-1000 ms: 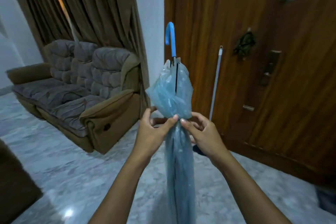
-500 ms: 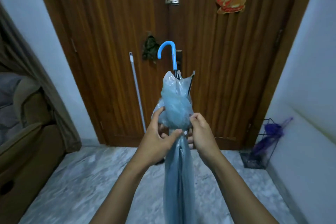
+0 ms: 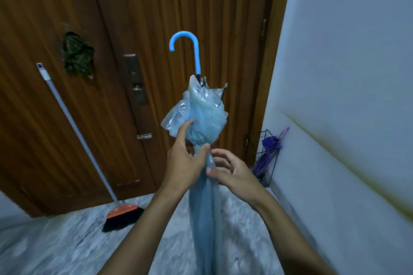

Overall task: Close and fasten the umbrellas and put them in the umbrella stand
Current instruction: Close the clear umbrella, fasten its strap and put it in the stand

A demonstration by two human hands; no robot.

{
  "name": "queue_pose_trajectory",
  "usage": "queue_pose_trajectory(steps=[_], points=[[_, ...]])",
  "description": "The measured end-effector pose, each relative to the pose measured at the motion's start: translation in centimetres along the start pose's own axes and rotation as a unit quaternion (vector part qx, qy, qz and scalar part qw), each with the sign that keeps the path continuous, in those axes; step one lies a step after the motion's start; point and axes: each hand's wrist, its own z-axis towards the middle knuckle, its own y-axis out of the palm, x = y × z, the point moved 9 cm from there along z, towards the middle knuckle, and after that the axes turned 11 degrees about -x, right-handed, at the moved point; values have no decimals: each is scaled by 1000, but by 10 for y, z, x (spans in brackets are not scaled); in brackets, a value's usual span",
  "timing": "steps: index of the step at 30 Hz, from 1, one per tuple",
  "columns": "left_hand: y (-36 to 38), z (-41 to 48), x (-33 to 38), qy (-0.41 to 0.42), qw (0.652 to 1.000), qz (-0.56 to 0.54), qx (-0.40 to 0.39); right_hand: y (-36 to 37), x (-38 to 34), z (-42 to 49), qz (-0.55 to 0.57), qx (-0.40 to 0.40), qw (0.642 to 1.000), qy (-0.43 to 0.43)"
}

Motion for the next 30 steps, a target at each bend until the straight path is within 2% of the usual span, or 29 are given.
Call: queue_pose_trajectory(steps=[4,8,13,18,21,25,30], points=[[40,71,-27,-1,993,-49,-108,-60,11,50,-29,120,992,-17],[68,138,-45,28,968,-136,-209,-116,13,95,3,218,976,-26],[84,237,-89,-11,971,-169,-167,-174,16,141,21,295,955,-25],[147,311,-106,-69,935,-227,-265,-221,17,172,-16,305,952,-8],[184,350,-108,-77,924,-242,-288,-263,14,191,-61,312,948,7],[230,405,-112,-83,926,-234,-283,-340,7,217,-160,356,920,39],[294,491,-132,-125,935,-214,-254,-444,17,270,-193,368,909,23]])
